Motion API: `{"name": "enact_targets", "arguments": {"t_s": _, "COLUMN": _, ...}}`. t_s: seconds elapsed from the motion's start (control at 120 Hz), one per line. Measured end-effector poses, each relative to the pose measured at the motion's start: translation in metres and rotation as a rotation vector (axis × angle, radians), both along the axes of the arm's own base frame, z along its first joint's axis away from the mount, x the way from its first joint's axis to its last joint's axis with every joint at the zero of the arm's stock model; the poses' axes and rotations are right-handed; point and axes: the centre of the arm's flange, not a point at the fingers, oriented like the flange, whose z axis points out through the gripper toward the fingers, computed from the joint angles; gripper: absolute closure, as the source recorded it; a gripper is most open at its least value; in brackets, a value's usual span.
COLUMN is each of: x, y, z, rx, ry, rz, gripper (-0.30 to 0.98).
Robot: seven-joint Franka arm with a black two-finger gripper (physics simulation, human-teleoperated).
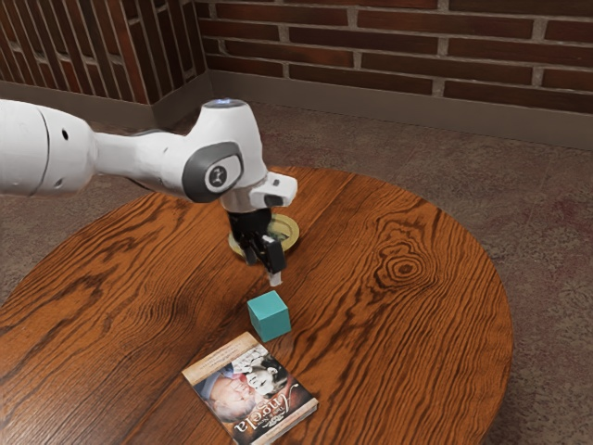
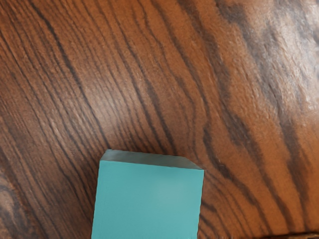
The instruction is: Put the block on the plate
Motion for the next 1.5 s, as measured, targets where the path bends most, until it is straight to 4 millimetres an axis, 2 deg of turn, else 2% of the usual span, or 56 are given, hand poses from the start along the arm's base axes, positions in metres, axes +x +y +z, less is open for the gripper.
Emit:
{"name": "enact_targets", "arguments": {"t_s": 0.05, "x": -0.015, "y": -0.006, "z": -0.013, "rx": 0.003, "ry": 0.012, "rz": -0.02, "gripper": 0.0}}
{"name": "enact_targets", "arguments": {"t_s": 0.125, "x": -0.033, "y": 0.001, "z": -0.034, "rx": 0.006, "ry": 0.025, "rz": -0.02, "gripper": 0.0}}
{"name": "enact_targets", "arguments": {"t_s": 0.217, "x": -0.038, "y": -0.015, "z": -0.039, "rx": -0.001, "ry": -0.008, "rz": -0.06, "gripper": 0.0}}
{"name": "enact_targets", "arguments": {"t_s": 0.275, "x": -0.037, "y": -0.022, "z": -0.038, "rx": -0.004, "ry": -0.034, "rz": -0.081, "gripper": 0.0}}
{"name": "enact_targets", "arguments": {"t_s": 0.467, "x": -0.031, "y": -0.006, "z": -0.035, "rx": 0.069, "ry": -0.094, "rz": -0.122, "gripper": 0.0}}
{"name": "enact_targets", "arguments": {"t_s": 0.767, "x": -0.023, "y": -0.005, "z": -0.041, "rx": 0.106, "ry": -0.124, "rz": -0.146, "gripper": 0.0}}
{"name": "enact_targets", "arguments": {"t_s": 0.908, "x": -0.022, "y": -0.005, "z": -0.065, "rx": 0.086, "ry": -0.108, "rz": -0.136, "gripper": 0.0}}
{"name": "enact_targets", "arguments": {"t_s": 1.167, "x": -0.02, "y": -0.008, "z": -0.084, "rx": 0.065, "ry": -0.107, "rz": -0.125, "gripper": 0.0}}
{"name": "enact_targets", "arguments": {"t_s": 1.358, "x": -0.02, "y": -0.008, "z": -0.108, "rx": 0.044, "ry": -0.09, "rz": -0.118, "gripper": 0.0}}
{"name": "enact_targets", "arguments": {"t_s": 1.5, "x": -0.02, "y": -0.008, "z": -0.116, "rx": 0.035, "ry": -0.09, "rz": -0.111, "gripper": 0.0}}
